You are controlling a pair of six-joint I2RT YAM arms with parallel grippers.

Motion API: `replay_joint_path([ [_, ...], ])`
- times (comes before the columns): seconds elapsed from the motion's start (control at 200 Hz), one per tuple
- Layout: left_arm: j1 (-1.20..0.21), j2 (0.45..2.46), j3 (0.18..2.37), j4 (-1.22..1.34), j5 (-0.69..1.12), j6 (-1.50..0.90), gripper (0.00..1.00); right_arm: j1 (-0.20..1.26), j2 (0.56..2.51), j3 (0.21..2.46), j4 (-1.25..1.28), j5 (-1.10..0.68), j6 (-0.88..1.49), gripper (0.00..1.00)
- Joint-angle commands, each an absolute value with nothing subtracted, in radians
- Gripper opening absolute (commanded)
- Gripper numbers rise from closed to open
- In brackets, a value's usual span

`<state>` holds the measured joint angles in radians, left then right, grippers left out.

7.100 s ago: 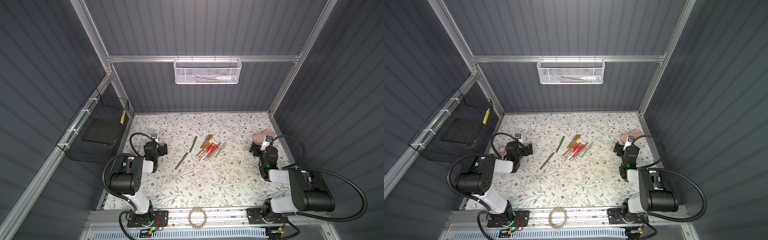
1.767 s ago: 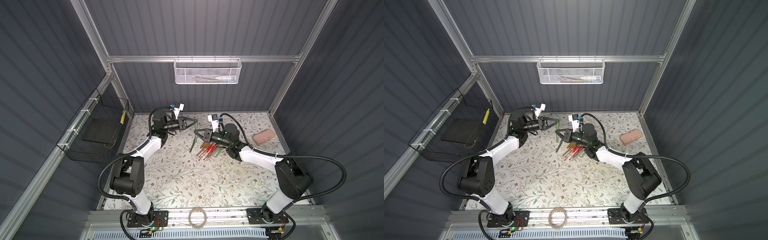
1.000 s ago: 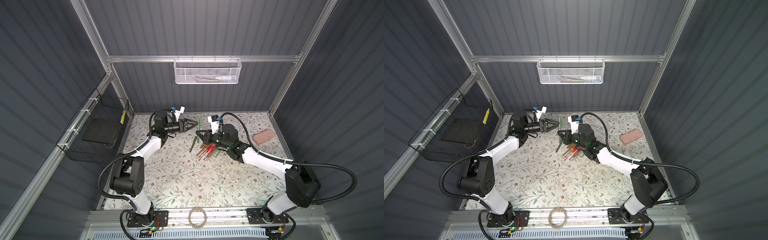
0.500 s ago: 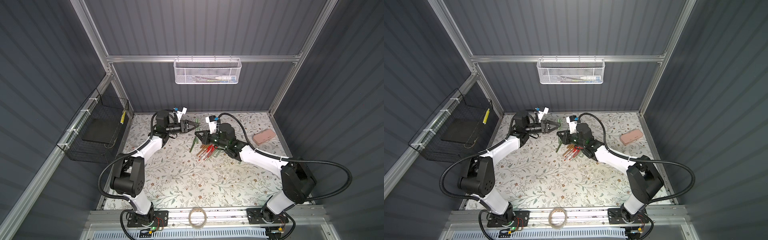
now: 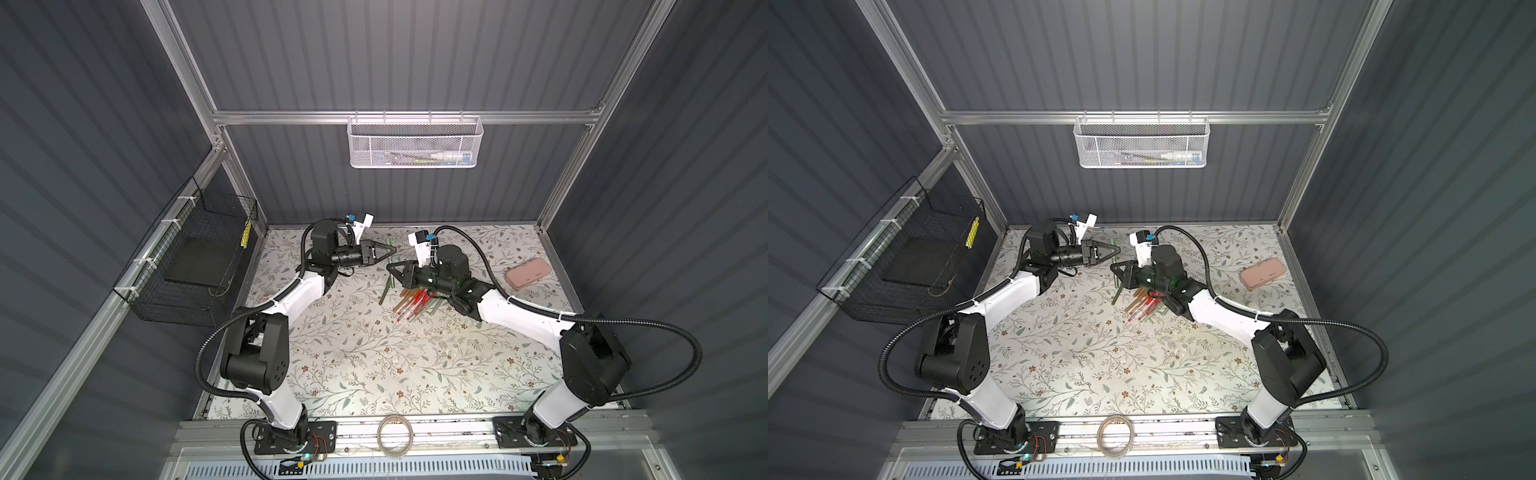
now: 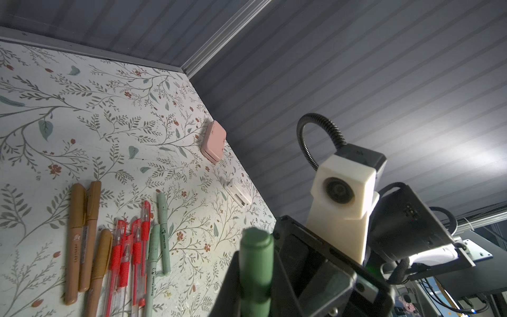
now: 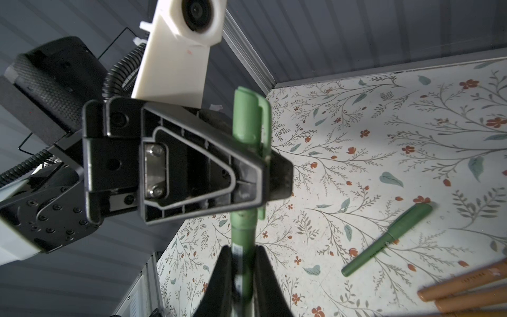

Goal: Remove pen caps from pens
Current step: Open the pen cap on the pen.

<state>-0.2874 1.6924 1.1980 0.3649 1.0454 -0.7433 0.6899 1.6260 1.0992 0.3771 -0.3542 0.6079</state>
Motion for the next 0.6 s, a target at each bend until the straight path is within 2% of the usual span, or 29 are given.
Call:
replay_joint_path([
  [0.0, -0.288, 1.677, 1.247, 0.327, 1.032, -0.722, 0.01, 0.699, 1.621, 1.073, 0.385, -0.373, 0.602, 0.00],
  [0.335, -0.235, 1.673, 1.309, 0.176, 0.965, -0.641, 0.00, 0.719, 1.593, 0.960, 0.417, -0.372, 0.627, 0.00],
  [0.595, -0.146, 1.703, 1.477, -0.020, 0.899, -0.520, 0.00, 0.733, 1.565, 0.834, 0.489, -0.353, 0.665, 0.00],
])
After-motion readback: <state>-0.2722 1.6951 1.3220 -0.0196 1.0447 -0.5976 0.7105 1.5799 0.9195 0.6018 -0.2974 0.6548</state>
